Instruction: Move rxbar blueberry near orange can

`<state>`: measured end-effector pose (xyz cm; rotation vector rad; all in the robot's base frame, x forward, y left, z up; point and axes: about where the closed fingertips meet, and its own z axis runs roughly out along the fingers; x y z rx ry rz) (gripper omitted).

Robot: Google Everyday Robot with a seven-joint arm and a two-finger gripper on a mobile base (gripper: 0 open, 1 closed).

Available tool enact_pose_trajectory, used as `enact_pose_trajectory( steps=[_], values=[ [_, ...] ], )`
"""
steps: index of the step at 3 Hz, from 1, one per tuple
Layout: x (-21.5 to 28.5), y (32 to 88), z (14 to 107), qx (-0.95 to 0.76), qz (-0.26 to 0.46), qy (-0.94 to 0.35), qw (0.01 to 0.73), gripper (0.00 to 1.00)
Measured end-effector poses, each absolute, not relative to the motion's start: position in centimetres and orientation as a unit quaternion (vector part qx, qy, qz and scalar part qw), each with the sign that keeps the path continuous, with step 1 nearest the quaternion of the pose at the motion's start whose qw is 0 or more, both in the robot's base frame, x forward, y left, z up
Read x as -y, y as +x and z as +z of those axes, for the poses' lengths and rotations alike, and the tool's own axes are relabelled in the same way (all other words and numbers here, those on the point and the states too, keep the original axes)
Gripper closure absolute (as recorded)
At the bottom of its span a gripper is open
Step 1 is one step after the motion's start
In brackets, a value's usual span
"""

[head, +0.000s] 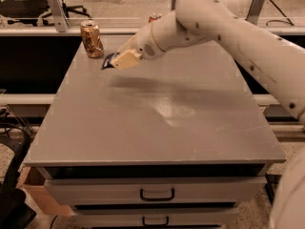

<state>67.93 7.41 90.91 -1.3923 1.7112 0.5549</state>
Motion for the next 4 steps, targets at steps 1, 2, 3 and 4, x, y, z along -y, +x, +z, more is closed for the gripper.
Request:
enact_pose_trajectory(
  steps=[1,2,3,4],
  values=[
    [-12.1,68.7,90.5,-0.666,0.249,-0.571,0.410,1.00],
    [-16.1,69.0,89.1,-0.642,0.297,-0.582,0.400,1.00],
    [-16.2,69.0,88.8,-0.643,0.299,-0.582,0.399,0.83],
    [-16.6,68.9,88.7,-0.642,0.300,-0.583,0.397,0.59]
  ],
)
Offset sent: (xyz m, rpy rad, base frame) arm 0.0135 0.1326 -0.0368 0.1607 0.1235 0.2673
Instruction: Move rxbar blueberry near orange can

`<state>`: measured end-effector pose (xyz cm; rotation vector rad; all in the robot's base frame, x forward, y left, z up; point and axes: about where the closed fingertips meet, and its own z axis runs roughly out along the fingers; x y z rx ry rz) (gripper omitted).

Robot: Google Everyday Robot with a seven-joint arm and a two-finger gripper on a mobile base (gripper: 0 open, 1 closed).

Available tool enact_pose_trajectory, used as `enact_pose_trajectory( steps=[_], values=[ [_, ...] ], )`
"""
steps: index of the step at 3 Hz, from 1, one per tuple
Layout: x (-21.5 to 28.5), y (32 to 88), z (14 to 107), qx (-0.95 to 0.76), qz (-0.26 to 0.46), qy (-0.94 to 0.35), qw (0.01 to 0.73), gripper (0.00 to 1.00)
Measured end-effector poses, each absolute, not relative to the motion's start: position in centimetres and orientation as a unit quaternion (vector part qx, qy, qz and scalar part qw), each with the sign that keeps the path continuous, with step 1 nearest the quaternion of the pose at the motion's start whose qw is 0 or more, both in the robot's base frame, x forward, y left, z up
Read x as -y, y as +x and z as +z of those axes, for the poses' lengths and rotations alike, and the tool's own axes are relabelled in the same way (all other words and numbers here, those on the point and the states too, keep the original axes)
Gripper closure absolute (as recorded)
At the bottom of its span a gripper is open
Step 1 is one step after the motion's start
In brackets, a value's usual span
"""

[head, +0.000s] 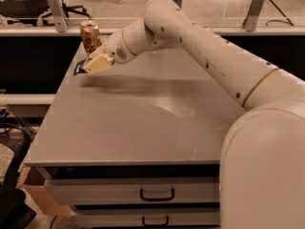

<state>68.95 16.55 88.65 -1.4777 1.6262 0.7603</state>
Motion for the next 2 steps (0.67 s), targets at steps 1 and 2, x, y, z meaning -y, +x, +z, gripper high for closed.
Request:
enact_pose_trajectory(
  steps=[1,2],
  values=[
    [-16.93,68.82,88.43,-0.641,0.302,-0.585,0.395,0.27],
    [-17.13,68.76,88.31,-0.640,0.303,-0.586,0.393,0.04]
  ],
)
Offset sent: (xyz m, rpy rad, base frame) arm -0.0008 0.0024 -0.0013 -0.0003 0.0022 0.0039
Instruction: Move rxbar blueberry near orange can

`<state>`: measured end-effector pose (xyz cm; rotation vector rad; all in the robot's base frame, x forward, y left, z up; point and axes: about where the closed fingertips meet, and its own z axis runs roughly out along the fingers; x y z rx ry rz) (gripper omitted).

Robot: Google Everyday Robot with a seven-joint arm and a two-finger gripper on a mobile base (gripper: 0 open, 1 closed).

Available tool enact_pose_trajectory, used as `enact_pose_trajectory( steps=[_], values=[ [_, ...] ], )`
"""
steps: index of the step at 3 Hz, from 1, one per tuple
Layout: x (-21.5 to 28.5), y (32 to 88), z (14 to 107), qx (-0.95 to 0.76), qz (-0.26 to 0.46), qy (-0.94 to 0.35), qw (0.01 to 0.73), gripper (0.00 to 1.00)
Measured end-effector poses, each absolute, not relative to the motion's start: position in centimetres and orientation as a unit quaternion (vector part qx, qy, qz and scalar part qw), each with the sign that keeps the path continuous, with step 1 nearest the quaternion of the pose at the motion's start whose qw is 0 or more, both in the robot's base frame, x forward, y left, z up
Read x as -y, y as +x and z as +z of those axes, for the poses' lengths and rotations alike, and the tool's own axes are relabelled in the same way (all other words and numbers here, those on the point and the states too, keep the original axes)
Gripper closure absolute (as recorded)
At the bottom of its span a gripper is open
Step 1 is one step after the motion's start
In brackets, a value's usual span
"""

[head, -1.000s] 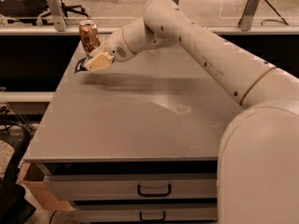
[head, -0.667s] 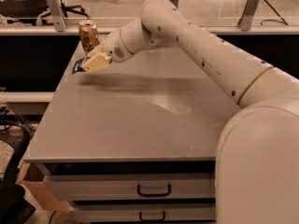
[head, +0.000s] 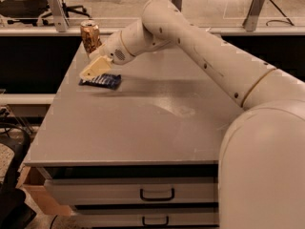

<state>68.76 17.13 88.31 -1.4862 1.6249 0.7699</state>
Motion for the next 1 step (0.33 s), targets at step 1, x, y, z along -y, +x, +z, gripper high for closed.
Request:
enact_pose_trajectory(
  steps=[1],
  values=[
    [-17.27,68.71,88.23,-0.640,0.304,-0.586,0.393,0.00]
  ],
)
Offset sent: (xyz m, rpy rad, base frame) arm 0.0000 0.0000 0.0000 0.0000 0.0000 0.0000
